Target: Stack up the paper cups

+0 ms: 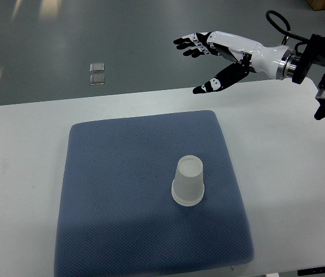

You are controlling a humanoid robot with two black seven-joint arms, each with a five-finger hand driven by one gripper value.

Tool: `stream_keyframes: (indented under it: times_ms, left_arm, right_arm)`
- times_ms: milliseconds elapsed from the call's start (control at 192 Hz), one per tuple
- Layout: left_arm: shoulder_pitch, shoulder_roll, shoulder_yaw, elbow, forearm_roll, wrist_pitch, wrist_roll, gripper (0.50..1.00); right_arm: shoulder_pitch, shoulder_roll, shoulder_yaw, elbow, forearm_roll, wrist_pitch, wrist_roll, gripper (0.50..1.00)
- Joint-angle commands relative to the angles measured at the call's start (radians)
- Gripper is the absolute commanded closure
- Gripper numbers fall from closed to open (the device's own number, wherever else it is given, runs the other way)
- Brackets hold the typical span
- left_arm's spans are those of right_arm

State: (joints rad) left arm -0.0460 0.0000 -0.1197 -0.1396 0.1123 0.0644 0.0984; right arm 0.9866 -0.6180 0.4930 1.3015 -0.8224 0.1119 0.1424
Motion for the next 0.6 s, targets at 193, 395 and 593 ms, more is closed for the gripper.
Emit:
stream_keyframes:
  times_ms: [193, 395, 593]
  left_arm:
    - [0.000, 0.000, 0.000, 0.000, 0.001, 0.000, 0.001, 0.500]
    - [0.000, 0.000, 0.000, 0.000, 0.001, 0.000, -0.002, 0.500]
    - [0.000, 0.000, 0.000, 0.000, 0.000, 0.000, 0.001, 0.500]
  right_arm:
    - [-0.166, 0.184, 0.182, -0.225, 0.189, -0.193, -0.030, 0.603]
    - [-0.235, 0.307, 0.349, -0.369, 0.226, -0.193, -0.089, 0.603]
    - [-0.278, 0.397, 0.504, -0.430, 0.226, -0.198, -0.126, 0.597]
